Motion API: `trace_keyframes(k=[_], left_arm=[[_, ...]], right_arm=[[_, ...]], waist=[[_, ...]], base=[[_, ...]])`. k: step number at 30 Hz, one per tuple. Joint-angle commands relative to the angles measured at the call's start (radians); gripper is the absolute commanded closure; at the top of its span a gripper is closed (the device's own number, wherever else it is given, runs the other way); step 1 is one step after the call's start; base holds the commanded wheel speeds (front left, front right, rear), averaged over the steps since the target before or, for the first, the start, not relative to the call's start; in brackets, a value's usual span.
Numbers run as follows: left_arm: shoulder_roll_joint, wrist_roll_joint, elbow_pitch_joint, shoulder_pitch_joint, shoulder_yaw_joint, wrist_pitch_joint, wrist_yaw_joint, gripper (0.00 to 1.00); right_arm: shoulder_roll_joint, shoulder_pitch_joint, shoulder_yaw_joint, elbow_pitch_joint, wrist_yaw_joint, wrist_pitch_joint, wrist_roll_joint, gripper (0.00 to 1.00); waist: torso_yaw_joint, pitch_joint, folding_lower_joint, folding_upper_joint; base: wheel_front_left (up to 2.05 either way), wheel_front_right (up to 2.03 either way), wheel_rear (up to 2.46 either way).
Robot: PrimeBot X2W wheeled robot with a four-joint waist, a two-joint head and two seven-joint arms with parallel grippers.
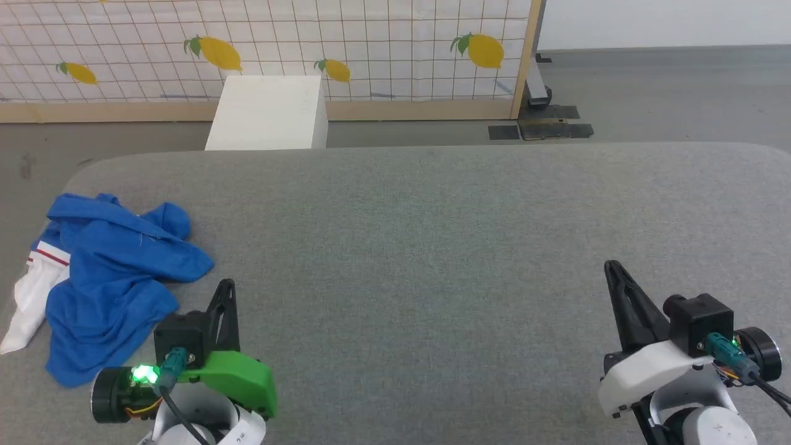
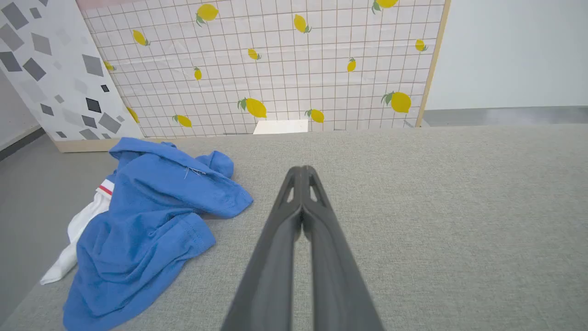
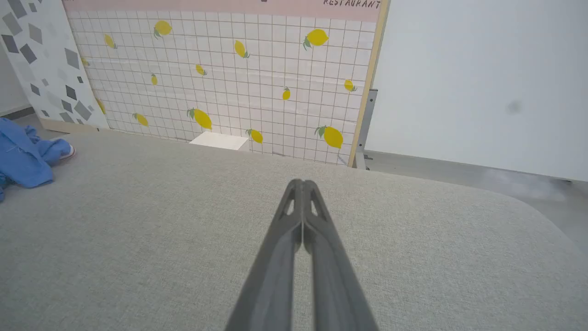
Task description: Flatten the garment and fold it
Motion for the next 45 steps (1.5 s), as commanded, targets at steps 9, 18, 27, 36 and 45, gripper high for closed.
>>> trace_keyframes(k=[9, 18, 27, 36, 45], left_arm=[[-0.005, 0.01, -0.003, 0.012, 0.003, 0.001, -0.001, 1.0], [-0.005, 0.01, -0.003, 0.012, 0.003, 0.001, -0.001, 1.0], [-0.005, 0.01, -0.003, 0.012, 0.003, 0.001, -0.001, 1.0], [-0.005, 0.01, -0.003, 0.012, 0.003, 0.001, -0.001, 1.0], [-0.005, 0.01, -0.003, 0.012, 0.003, 0.001, -0.001, 1.0]], right_arm=[[0.002, 0.016, 0.002, -0.005, -0.001, 0.0, -0.005, 1.0], [0.002, 0.016, 0.002, -0.005, -0.001, 0.0, -0.005, 1.0], [0.002, 0.016, 0.002, -0.005, -0.001, 0.0, -0.005, 1.0], [0.002, 0.016, 0.002, -0.005, -0.001, 0.0, -0.005, 1.0], [0.002, 0.016, 0.002, -0.005, -0.001, 0.0, -0.005, 1.0]], waist=[[0.0, 0.0, 0.0, 0.0], [0.0, 0.0, 0.0, 0.0], [0.0, 0.0, 0.0, 0.0], [0.0, 0.0, 0.0, 0.0], [0.0, 0.0, 0.0, 0.0]], base=[[0.0, 0.0, 0.0], [0.0, 0.0, 0.0], [0.0, 0.0, 0.0], [0.0, 0.0, 0.0], [0.0, 0.0, 0.0]])
